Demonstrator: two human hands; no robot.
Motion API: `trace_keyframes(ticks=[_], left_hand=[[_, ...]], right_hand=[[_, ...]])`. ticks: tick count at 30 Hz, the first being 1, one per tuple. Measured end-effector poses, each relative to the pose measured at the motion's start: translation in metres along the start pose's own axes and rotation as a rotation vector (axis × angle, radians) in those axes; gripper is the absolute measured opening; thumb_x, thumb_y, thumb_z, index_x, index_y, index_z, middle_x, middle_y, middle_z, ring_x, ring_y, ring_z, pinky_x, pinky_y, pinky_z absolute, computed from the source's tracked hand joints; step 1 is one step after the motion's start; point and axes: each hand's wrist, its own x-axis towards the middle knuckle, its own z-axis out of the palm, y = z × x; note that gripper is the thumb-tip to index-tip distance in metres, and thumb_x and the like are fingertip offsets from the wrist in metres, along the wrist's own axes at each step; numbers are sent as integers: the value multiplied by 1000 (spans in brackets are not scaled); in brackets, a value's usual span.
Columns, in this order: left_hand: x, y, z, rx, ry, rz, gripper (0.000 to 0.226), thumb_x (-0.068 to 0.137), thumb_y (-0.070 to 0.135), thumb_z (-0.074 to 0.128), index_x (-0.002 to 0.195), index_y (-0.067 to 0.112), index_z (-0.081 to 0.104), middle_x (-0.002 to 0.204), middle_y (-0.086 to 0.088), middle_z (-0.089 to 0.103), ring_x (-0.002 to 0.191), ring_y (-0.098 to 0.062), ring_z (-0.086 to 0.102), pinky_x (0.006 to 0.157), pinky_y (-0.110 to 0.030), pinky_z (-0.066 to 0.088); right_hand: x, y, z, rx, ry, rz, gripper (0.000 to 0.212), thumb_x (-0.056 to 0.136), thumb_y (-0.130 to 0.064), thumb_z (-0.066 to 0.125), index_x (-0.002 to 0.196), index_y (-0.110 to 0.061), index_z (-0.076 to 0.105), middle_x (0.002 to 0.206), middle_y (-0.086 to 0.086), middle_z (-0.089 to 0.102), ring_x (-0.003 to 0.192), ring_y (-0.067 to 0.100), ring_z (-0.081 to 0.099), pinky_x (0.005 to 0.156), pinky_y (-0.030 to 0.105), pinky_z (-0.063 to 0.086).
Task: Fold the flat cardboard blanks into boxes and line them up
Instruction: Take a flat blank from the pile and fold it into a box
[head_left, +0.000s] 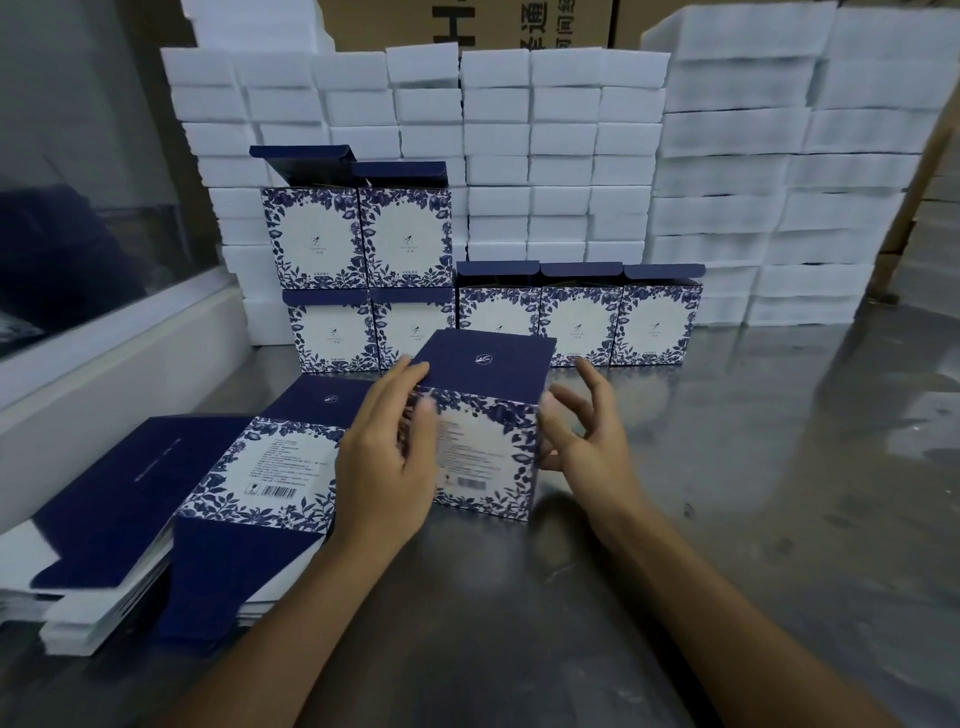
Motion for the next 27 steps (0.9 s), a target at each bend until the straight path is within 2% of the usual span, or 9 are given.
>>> trace_keyframes(ticks=[3, 6, 10, 12, 16, 19, 22, 24, 27], left_hand=[[-3, -1, 3, -86, -172, -83, 90, 83, 68, 47, 156, 31, 9, 163, 15, -2, 145, 11, -2, 110, -3, 7], [-5, -2, 8, -111, -260, -103, 106, 74, 76, 53, 153, 39, -8, 160, 20, -19, 140, 16, -14, 104, -4, 3], [-5, -5, 9, -173, -183, -132, 69, 94, 50, 54, 152, 40, 18, 159, 20, 21, 143, 9, 18, 112, -13, 20], [-4, -7, 6, -208, -113, -144, 48, 101, 31, 51, 145, 41, 34, 143, 18, 47, 128, 7, 44, 104, -18, 38], [-1, -9, 4, -155, -17, -95, 38, 102, 10, 45, 125, 39, 49, 99, 23, 59, 78, 3, 55, 72, -7, 41], [3, -11, 4, -165, 29, -123, 39, 99, 2, 43, 118, 35, 53, 100, 26, 57, 78, -5, 54, 71, -12, 42], [7, -11, 1, -213, 47, -170, 40, 99, 2, 44, 118, 34, 57, 113, 22, 60, 105, 0, 56, 94, -25, 47], [6, -10, 2, -216, 27, -169, 35, 98, 14, 48, 126, 32, 58, 141, 13, 49, 132, -4, 43, 110, -34, 39], [3, -5, 4, -241, -76, -136, 60, 92, 51, 44, 148, 30, 37, 160, 24, 13, 146, 7, 8, 118, -22, 15]], right_hand=[[2, 2, -5, 11, -25, 18, 83, 76, -45, 73, 147, -35, 33, 127, 0, 59, 74, 7, 70, 63, 22, 56], [-1, 1, -3, -47, 0, -75, 68, 70, -46, 77, 129, -31, 45, 113, -2, 62, 68, 5, 69, 57, 19, 55], [2, 0, -2, 7, 41, -45, 38, 87, -54, 55, 103, -22, 64, 88, -9, 66, 68, 8, 61, 63, 24, 49], [4, 0, -5, 59, 39, 27, 50, 102, -49, 36, 102, -12, 69, 80, 0, 66, 64, 12, 56, 61, 25, 47], [0, 0, 2, 39, 3, -17, 14, 101, -24, 58, 111, -15, 60, 64, -6, 61, 54, 8, 54, 50, 20, 47], [1, 0, 3, -23, 33, -59, 55, 89, -22, 74, 136, -27, 44, 100, -3, 63, 71, 2, 61, 59, 17, 53], [1, -2, -2, -110, 8, -121, 93, 79, -37, 81, 149, -46, 21, 132, -14, 48, 108, -3, 58, 72, 12, 53], [-1, -3, -3, -128, -29, -169, 94, 74, -47, 80, 144, -59, 18, 136, -16, 47, 114, -3, 55, 77, 13, 51], [-2, -1, 0, -235, -44, -263, 87, 75, -42, 85, 143, -55, 32, 132, -13, 51, 102, 5, 55, 82, 20, 50]])
